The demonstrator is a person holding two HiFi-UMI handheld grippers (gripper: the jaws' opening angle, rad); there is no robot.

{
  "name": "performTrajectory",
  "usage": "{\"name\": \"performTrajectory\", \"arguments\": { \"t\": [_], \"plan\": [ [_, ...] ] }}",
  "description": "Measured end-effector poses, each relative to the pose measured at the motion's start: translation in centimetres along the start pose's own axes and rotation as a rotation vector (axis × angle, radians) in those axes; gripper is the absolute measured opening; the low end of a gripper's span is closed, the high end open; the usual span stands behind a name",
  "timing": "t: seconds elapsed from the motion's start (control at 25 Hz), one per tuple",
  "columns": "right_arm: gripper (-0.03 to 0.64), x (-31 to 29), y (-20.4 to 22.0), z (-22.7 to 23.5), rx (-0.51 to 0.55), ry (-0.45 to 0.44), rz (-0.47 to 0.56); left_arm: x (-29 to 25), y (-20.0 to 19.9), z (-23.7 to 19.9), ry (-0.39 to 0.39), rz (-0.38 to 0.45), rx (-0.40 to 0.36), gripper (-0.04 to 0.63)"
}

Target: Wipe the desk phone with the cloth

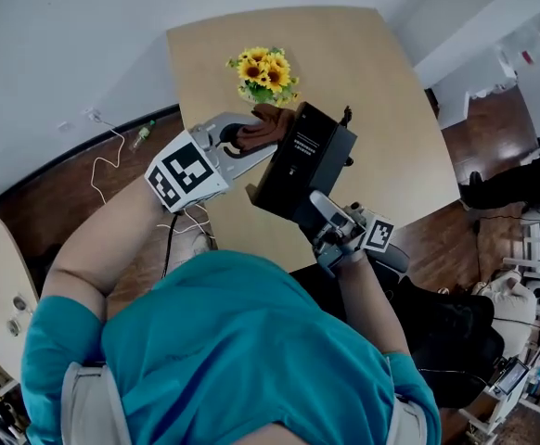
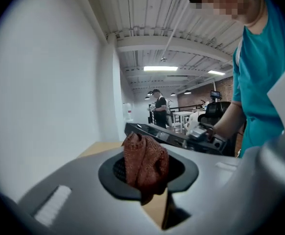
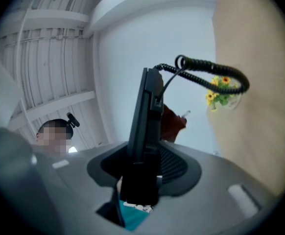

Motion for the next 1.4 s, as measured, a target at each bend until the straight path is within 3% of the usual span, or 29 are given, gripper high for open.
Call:
{"name": "performTrajectory", "arguments": {
  "t": [0.2, 0.4, 0.68, 0.76, 0.92, 1.16, 1.28, 1.4],
  "plan": [
    [0.175, 1.8, -3.6, 0.1, 0.04, 0.028, 0.125, 0.4, 1.5, 4.4, 0.054, -0.047, -0.083, 0.087],
    [0.175, 2.7, -4.8, 0.1, 0.032, 0.013, 0.19, 1.0, 4.2, 6.9, 0.077, -0.082, -0.056, 0.087],
    [0.175, 1.9, -2.9, 0.2, 0.069, 0.044, 0.087, 3.1, 1.2, 6.2, 0.047, 0.055, 0.096, 0.087],
    [0.175, 1.5, -2.5, -0.5, 0.065, 0.006, 0.092, 2.7, 2.2, 6.2, 0.066, 0.037, 0.093, 0.087],
    [0.175, 0.7, -2.2, -2.3, 0.103, -0.06, 0.065, 2.8, 5.3, 5.7, 0.053, 0.004, 0.244, 0.087],
    [0.175, 0.2, -1.1, -3.2, 0.218, -0.056, -0.069, 2.7, 8.8, 3.6, 0.008, -0.098, 0.249, 0.087],
    [0.175, 0.2, 0.3, -2.8, 0.251, -0.026, -0.151, 3.2, 5.3, -0.4, 0.025, -0.013, 0.272, 0.087],
    [0.175, 0.3, 2.2, -2.2, 0.258, -0.01, -0.214, 3.3, 0.2, -4.3, 0.089, 0.098, 0.303, 0.089]
  ]
}}
Point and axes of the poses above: the fingertips, and each gripper's own axes: x backward along the fingers, z to its right, y out of its underside, the point moved 5 cm from there along x, backward along the fingers, and after that the axes turned 3 degrees about x, right-handed, at the moved point
